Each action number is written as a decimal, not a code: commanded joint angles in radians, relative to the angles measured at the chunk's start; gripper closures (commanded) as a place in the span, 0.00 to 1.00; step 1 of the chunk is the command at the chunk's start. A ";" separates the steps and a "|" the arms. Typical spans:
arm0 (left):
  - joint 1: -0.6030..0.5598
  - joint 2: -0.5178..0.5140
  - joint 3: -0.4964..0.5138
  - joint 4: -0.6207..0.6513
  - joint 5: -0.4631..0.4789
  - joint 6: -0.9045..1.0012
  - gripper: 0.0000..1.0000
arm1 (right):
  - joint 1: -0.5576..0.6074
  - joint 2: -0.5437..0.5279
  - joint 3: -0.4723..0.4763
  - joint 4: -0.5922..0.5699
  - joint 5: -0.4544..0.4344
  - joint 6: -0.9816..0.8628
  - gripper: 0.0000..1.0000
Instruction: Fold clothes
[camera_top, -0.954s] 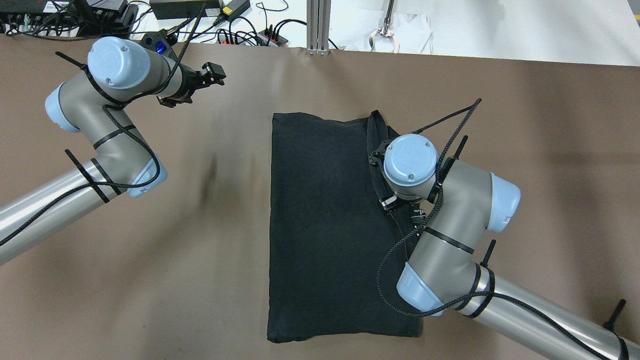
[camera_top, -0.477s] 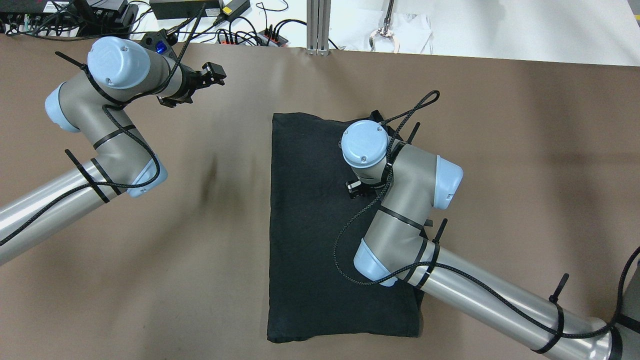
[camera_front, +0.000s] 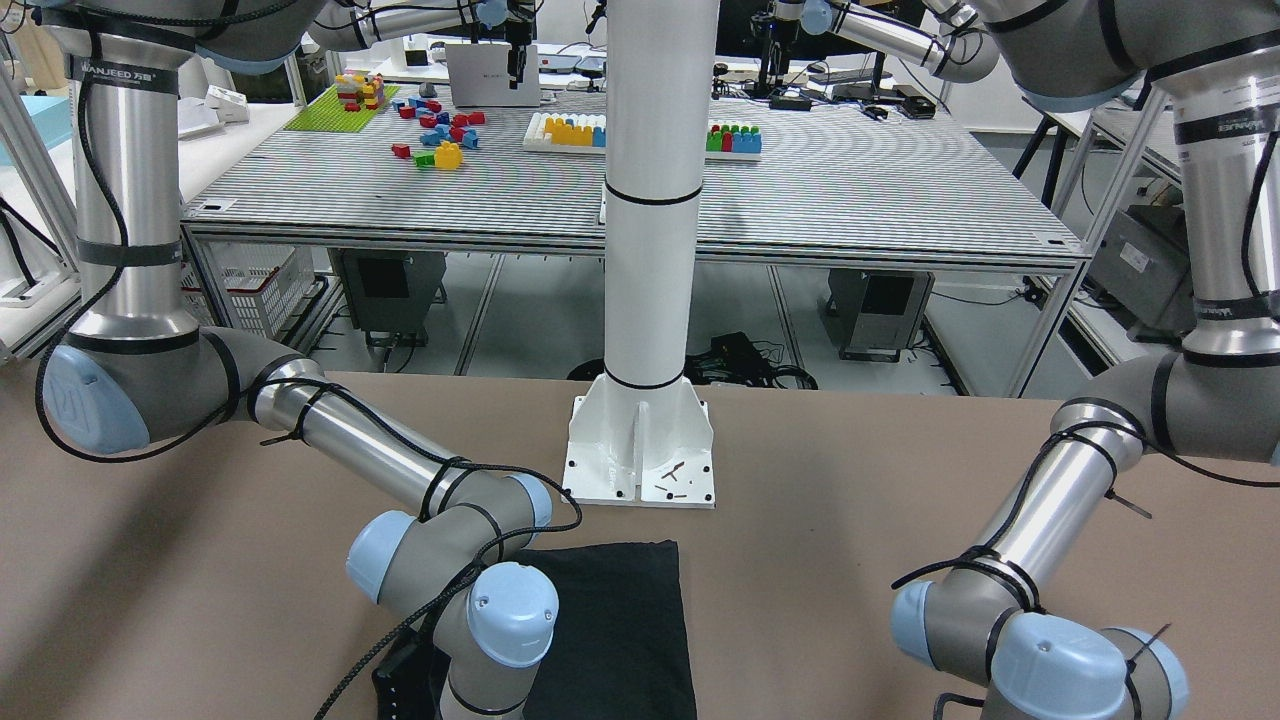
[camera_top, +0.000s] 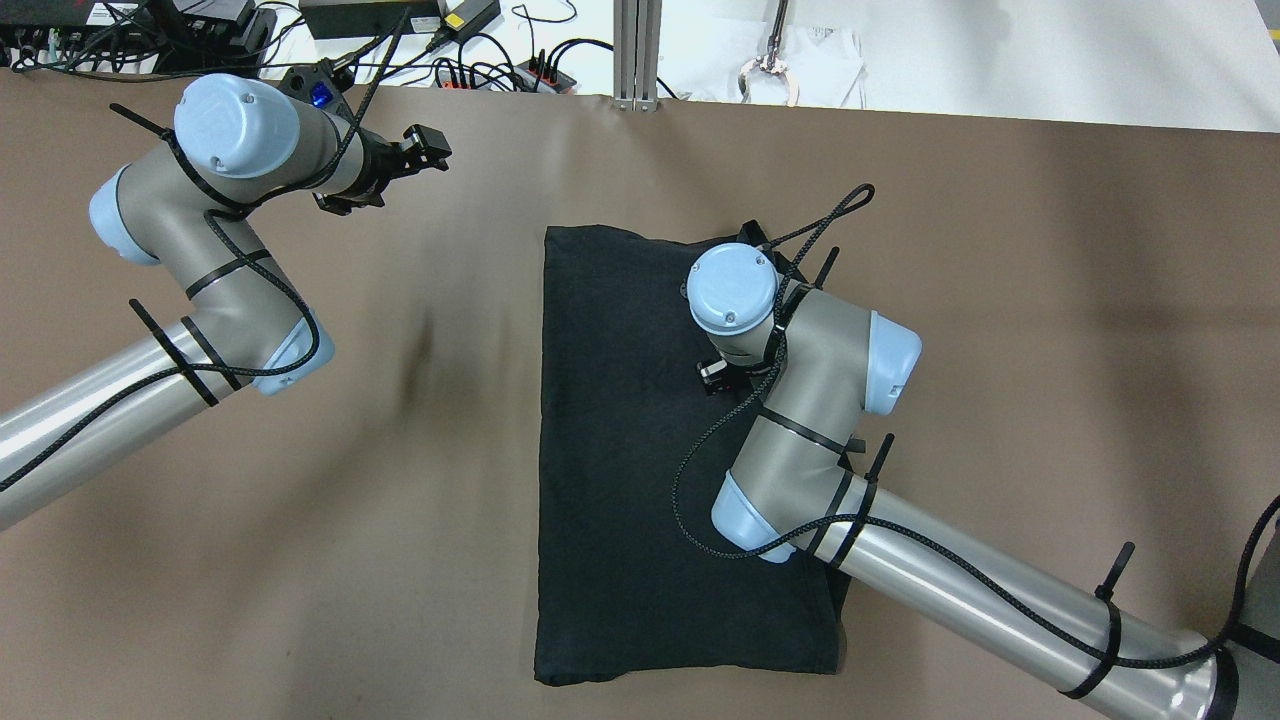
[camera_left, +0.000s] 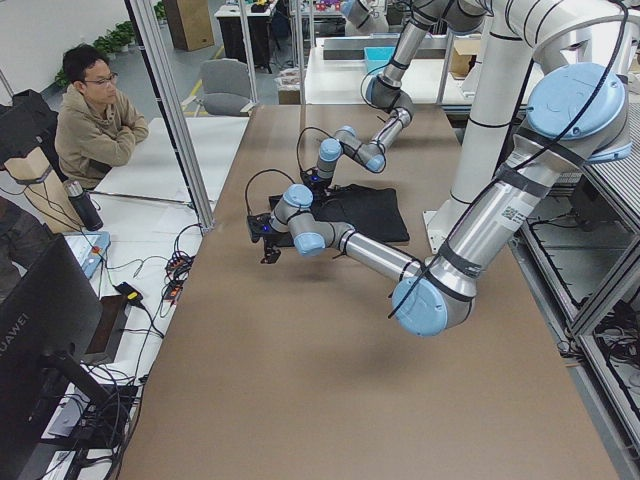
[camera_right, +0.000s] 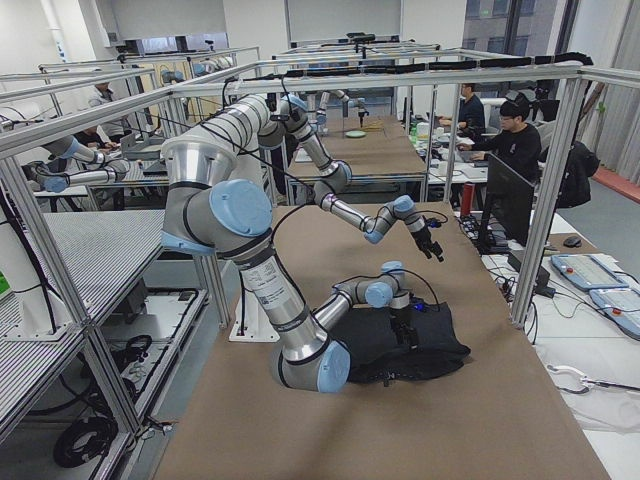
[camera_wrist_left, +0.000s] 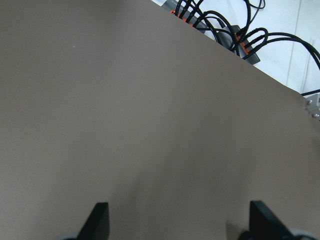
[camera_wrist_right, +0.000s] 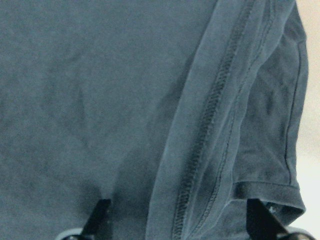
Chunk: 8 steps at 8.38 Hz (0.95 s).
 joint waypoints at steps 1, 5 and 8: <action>0.000 0.000 -0.001 -0.002 0.002 -0.002 0.00 | 0.018 -0.023 -0.001 0.002 -0.005 -0.050 0.05; 0.005 0.020 -0.026 0.000 0.015 -0.014 0.00 | 0.130 -0.181 0.011 0.170 0.004 -0.272 0.05; 0.006 0.055 -0.083 0.008 0.017 -0.015 0.00 | 0.145 -0.118 0.069 0.043 0.035 -0.274 0.05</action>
